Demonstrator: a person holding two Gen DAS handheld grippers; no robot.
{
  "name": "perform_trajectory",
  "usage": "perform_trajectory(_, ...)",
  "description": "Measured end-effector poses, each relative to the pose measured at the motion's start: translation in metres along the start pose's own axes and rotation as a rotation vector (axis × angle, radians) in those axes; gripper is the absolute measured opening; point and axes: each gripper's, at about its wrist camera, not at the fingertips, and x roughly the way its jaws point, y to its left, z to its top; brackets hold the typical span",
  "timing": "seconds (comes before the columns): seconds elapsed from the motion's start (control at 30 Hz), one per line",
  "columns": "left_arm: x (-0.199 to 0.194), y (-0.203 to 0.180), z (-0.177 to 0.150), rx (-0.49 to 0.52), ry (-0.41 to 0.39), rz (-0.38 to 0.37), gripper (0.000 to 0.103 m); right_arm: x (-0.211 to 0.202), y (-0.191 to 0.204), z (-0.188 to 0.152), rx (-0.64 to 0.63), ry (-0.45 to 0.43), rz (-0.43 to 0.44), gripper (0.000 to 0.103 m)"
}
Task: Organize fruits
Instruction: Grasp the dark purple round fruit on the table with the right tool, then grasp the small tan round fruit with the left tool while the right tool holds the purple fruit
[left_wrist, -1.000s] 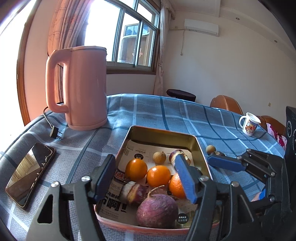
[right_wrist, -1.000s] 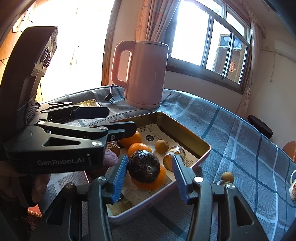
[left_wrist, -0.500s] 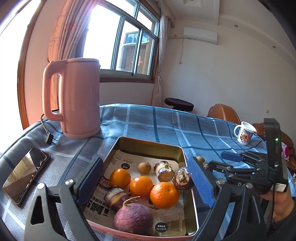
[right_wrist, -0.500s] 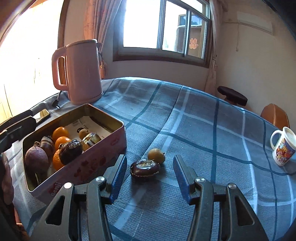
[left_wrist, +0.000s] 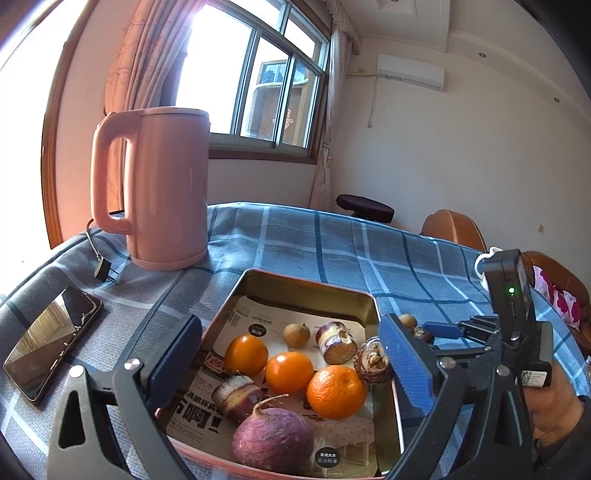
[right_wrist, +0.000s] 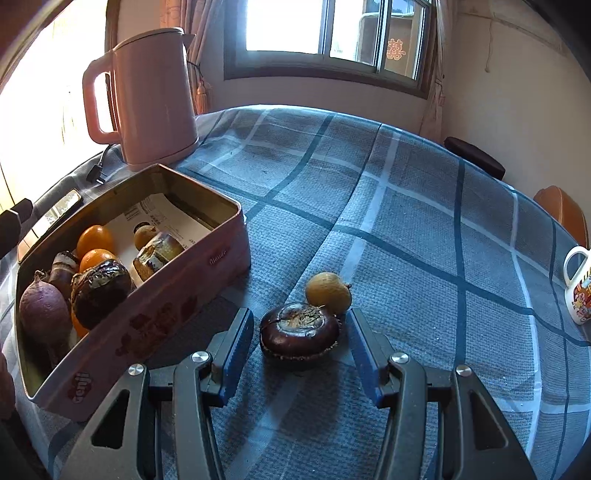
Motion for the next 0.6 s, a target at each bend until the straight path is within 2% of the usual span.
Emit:
perform_trajectory(0.03, 0.0, -0.004, 0.0, 0.007, 0.001, -0.008, 0.099, 0.001, 0.0, 0.0, -0.003, 0.005, 0.001, 0.045)
perform_trajectory(0.17, 0.0, -0.029, 0.005, 0.054, -0.01, -0.036, 0.099, -0.011, -0.003, -0.007, -0.011, -0.037, -0.014, 0.045)
perform_trajectory(0.27, 0.003, -0.055, 0.009, 0.102, -0.015, -0.061, 0.099, -0.023, -0.018, -0.014, 0.006, -0.072, -0.061, 0.045)
perform_trajectory(0.5, 0.035, -0.127, 0.009, 0.236, 0.044, -0.105, 0.099, -0.043, -0.081, -0.031, 0.126, -0.112, -0.145, 0.045)
perform_trajectory(0.57, 0.05, -0.142, 0.009, 0.269, 0.075, -0.111, 0.097, -0.047, -0.096, -0.035, 0.159, -0.122, -0.153, 0.045)
perform_trajectory(0.6, 0.058, -0.149, 0.009, 0.283, 0.096, -0.112, 0.094, -0.049, -0.102, -0.036, 0.174, -0.128, -0.157, 0.045)
